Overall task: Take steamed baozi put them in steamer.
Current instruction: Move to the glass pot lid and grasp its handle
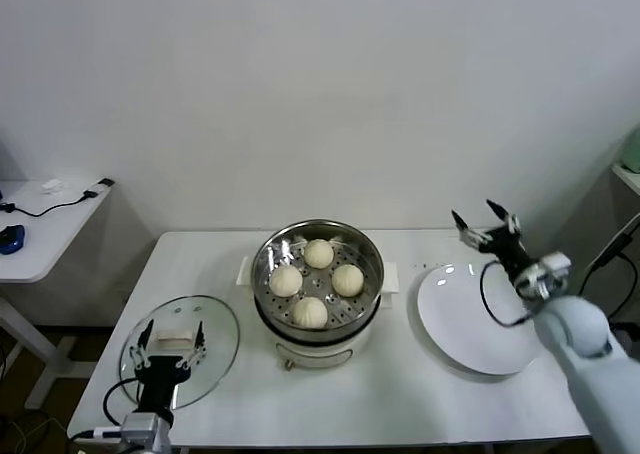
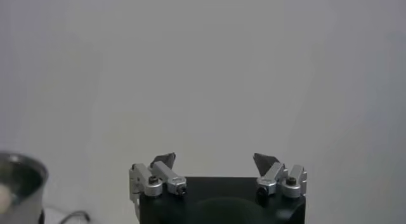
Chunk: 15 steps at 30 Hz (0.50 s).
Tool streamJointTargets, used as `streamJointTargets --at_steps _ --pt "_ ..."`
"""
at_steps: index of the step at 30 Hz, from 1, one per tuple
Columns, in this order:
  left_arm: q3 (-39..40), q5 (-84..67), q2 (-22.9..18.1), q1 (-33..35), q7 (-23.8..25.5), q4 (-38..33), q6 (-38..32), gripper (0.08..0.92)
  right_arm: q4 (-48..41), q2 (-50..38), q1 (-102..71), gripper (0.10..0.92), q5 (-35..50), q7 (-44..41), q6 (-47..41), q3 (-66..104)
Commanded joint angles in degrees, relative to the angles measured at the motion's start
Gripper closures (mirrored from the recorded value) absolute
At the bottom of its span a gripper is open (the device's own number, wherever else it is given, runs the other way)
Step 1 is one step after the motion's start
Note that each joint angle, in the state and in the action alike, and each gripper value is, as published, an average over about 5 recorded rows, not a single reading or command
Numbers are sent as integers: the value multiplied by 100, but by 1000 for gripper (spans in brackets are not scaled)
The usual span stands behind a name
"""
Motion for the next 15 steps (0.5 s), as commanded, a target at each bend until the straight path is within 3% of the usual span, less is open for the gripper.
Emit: streamJointTargets --at_steps 1,8,15 --pt "-34 1104 205 -57 -754 332 -546 177 340 1821 -2791 203 -867 64 1277 1425" --pt "-196 4156 542 -65 -1664 973 -616 177 257 2231 -2903 203 -1227 288 1415 1110" --pt "-81 6205 987 -206 -2396 2341 -458 177 168 2254 -2859 203 -1267 398 1412 1056"
